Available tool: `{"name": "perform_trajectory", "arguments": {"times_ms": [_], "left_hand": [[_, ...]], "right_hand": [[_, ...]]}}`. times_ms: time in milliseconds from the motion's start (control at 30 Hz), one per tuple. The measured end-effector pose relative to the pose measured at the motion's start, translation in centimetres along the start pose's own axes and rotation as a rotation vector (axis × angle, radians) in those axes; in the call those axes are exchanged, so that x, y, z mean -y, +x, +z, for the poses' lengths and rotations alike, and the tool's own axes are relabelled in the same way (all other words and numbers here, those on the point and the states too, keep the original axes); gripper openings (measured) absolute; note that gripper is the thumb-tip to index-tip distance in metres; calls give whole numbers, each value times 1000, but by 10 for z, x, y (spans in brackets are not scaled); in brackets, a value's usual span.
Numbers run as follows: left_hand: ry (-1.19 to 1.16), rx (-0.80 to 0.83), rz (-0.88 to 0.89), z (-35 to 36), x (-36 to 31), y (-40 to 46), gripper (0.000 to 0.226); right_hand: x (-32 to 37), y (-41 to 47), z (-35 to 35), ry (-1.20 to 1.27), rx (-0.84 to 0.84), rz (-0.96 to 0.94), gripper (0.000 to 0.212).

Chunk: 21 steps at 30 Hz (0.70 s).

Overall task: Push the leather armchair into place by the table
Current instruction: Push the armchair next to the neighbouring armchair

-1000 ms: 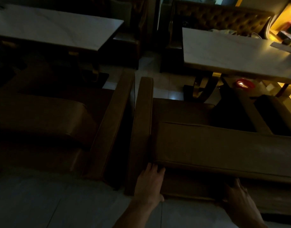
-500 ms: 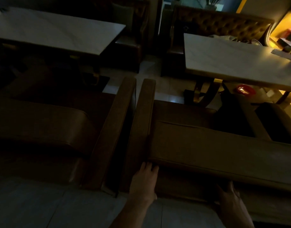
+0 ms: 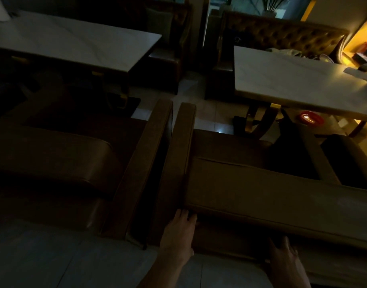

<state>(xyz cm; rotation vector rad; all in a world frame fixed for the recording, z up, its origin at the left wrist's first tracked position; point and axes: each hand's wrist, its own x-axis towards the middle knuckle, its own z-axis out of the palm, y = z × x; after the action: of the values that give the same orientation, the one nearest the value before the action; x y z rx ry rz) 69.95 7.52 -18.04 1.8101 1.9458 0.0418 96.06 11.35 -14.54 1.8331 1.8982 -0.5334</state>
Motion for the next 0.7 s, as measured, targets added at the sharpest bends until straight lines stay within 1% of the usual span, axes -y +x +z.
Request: {"name": "perform_trajectory", "arguments": {"times_ms": [167,367,467,600,700], "left_hand": [[-4,56,-15,5,2,-2,90],[-23,81,-8,4,4,-3,94],[-37,54,8,4,3,-5,93],[-37,67,19,2,3,-5,91],[-45,84,27,-1,5,-4,91]], "right_hand": [[0,3,-1,7,73,7,89],[-1,-2,0,-4,3,-24,95],[-1,-3,4,-3,-27,-38,92],[1,-4,0,8,6,-43,94],[1,1,2,3,-27,-30,91]]}}
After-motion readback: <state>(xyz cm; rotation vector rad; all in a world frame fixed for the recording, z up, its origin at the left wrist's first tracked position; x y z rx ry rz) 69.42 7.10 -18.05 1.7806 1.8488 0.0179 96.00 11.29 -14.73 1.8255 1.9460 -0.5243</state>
